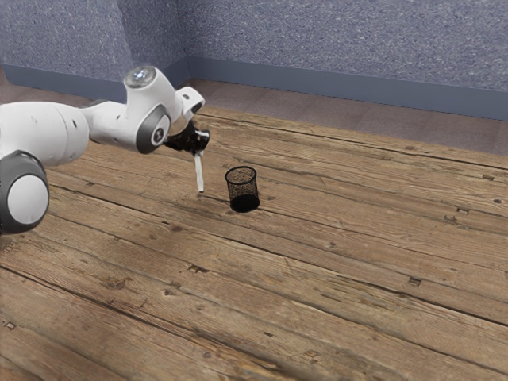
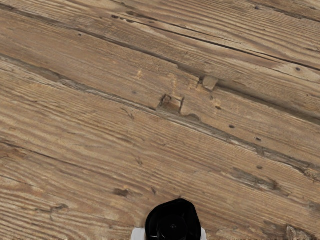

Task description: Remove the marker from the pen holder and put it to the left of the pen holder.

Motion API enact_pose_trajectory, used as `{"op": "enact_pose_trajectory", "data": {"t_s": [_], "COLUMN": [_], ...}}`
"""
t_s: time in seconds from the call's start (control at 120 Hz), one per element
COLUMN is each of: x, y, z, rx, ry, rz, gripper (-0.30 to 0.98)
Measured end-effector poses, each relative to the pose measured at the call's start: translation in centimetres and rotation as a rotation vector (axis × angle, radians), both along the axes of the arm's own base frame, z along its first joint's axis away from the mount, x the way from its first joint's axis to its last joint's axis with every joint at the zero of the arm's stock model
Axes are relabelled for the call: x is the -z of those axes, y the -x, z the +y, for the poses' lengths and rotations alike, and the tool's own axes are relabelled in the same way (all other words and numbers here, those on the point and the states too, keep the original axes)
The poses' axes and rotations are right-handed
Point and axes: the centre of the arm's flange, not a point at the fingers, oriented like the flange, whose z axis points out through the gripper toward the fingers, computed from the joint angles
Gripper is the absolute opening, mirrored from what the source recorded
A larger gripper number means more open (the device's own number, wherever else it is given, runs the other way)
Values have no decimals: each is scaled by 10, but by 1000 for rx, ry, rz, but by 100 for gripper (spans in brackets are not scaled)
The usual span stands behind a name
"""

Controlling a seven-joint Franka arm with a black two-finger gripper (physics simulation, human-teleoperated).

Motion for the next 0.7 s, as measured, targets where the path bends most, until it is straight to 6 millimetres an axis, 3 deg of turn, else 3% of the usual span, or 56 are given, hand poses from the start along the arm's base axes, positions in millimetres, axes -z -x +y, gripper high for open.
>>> {"op": "enact_pose_trajectory", "data": {"t_s": [0.267, 0.417, 0.567, 0.633, 0.667, 0.7], "x": [7, 16, 16, 11, -2, -28], "y": [0, 0, 0, 0, 3, 12], "z": [3, 7, 4, 4, 6, -1], "rx": [-6, -4, 12, 19, 19, 29], "ry": [18, 33, 35, 33, 27, 20], "rz": [10, 21, 22, 16, 5, 0], "gripper": [-8, 20, 35, 39, 41, 44]}}
